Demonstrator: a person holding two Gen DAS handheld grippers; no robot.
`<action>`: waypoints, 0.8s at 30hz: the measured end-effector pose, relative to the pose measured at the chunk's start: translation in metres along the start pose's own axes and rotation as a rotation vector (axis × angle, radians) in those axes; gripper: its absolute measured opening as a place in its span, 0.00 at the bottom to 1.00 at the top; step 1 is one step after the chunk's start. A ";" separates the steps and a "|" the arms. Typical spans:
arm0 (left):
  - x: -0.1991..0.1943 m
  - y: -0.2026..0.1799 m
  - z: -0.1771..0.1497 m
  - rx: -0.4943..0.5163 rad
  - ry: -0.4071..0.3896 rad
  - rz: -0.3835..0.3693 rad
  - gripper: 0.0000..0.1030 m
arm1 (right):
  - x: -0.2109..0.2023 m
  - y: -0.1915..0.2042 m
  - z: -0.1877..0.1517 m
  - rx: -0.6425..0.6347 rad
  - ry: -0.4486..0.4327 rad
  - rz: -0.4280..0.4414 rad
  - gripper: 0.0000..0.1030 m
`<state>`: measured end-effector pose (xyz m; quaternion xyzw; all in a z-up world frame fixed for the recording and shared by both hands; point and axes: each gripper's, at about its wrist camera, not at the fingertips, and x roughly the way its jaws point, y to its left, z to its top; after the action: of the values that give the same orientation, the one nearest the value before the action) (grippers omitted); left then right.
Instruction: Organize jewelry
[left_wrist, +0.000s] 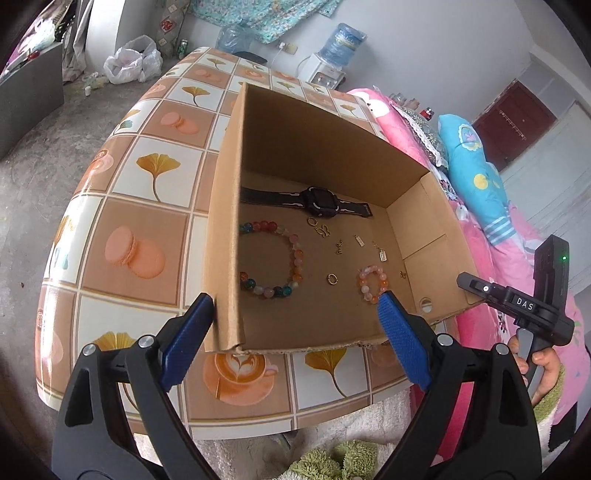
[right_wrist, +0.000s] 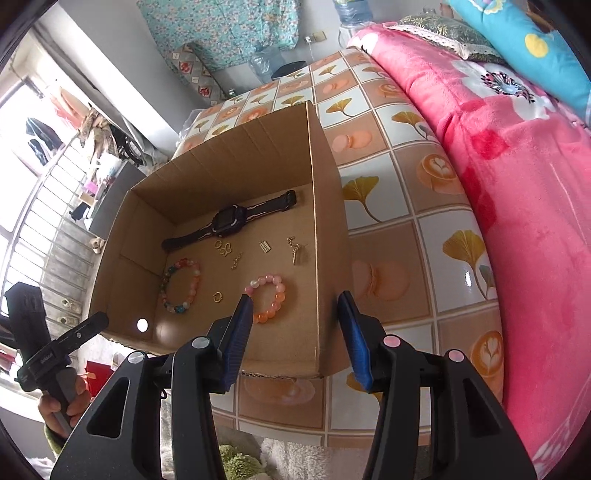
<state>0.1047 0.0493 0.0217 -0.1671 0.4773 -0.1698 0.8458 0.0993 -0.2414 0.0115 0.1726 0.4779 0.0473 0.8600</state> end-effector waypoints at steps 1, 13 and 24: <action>0.000 0.000 -0.001 0.001 -0.004 0.003 0.83 | -0.001 0.000 -0.002 0.002 -0.001 0.005 0.46; -0.041 -0.023 -0.027 0.158 -0.193 0.168 0.85 | -0.061 0.010 -0.041 -0.088 -0.211 -0.083 0.55; -0.068 -0.071 -0.056 0.212 -0.242 0.331 0.92 | -0.065 0.054 -0.090 -0.175 -0.208 -0.074 0.78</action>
<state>0.0139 0.0098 0.0767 -0.0159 0.3725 -0.0567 0.9262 -0.0063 -0.1840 0.0391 0.0832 0.3861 0.0387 0.9179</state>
